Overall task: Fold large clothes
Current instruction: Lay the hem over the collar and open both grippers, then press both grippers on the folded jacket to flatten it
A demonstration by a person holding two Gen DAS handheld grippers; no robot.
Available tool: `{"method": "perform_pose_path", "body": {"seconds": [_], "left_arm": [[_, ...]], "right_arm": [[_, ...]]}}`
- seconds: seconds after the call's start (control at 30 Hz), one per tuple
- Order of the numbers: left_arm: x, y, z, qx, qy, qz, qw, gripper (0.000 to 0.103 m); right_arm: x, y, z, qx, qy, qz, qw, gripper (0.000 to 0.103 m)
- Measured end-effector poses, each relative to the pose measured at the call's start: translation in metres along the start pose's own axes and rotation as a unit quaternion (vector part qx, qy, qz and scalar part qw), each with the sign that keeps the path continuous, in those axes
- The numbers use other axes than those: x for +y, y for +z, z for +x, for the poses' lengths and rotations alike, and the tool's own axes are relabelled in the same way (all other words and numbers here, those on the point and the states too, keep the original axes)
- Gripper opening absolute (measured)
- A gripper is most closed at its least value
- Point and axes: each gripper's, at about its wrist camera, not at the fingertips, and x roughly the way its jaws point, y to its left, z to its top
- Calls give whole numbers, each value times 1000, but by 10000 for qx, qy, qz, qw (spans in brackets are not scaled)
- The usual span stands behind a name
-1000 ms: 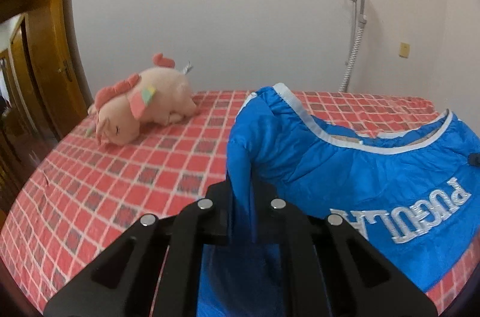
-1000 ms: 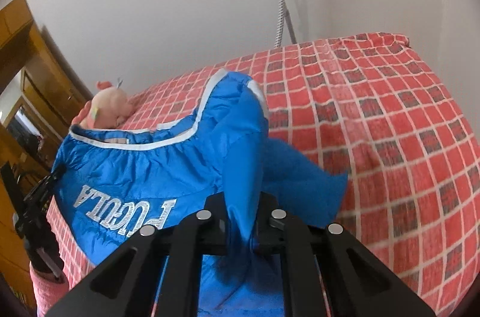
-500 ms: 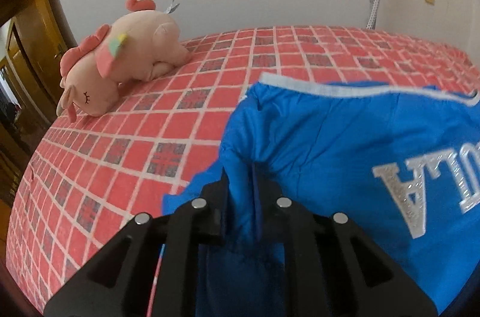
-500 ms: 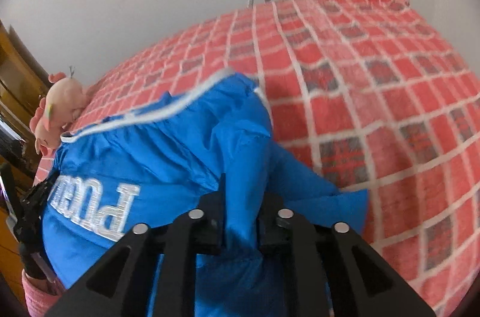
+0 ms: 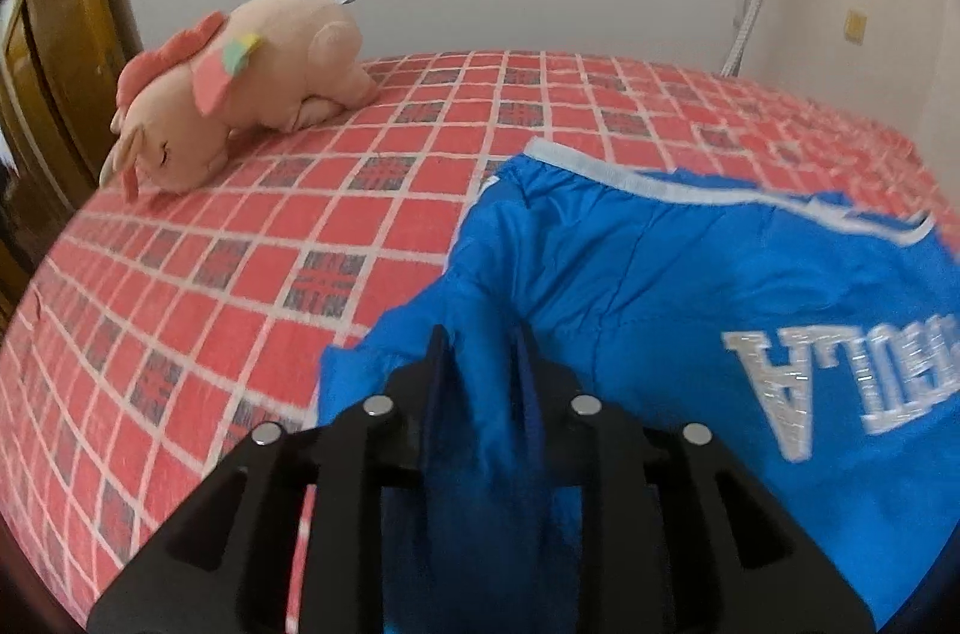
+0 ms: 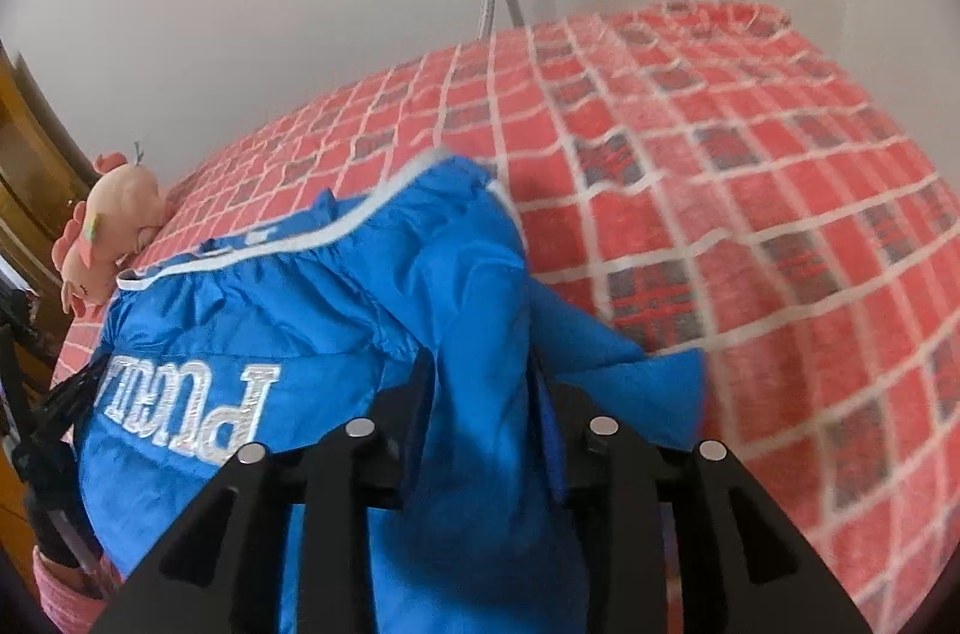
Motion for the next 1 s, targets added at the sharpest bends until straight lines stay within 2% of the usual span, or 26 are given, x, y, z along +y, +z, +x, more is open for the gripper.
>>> {"method": "perform_pose_path", "body": {"seconds": [0.13,0.33,0.37,0.47,0.57,0.67,0.87,1.0], "left_arm": [[1,-5,-33,-127,-209,-157,9996,23],[-28,-23,-73,-168,-467,34,9988,30],[-36,-28,-78,-132,-427,117,9989,32],[-55,-43,-84,38,95,265,9996,32],[-66,-56,-81,157,259,180,9994,35],[-72,-64,-69,195,417,87,9989,34],[-80,-71,-51,105,546,430,9975,34],[-87,-77,-46,18,701,634,9955,33]], "right_arm": [[19,-5,-37,-211,2,-123,9997,33],[65,-32,-56,-78,32,-598,9982,33],[70,-36,-56,-29,7,-637,9980,33],[82,-52,-51,174,-255,-699,9971,33],[91,-63,-46,293,-461,-762,9956,33],[97,-72,-42,275,-668,-873,9936,33],[91,-78,-16,455,-702,-930,9922,33],[90,-82,-5,379,-770,-1026,9910,33]]}}
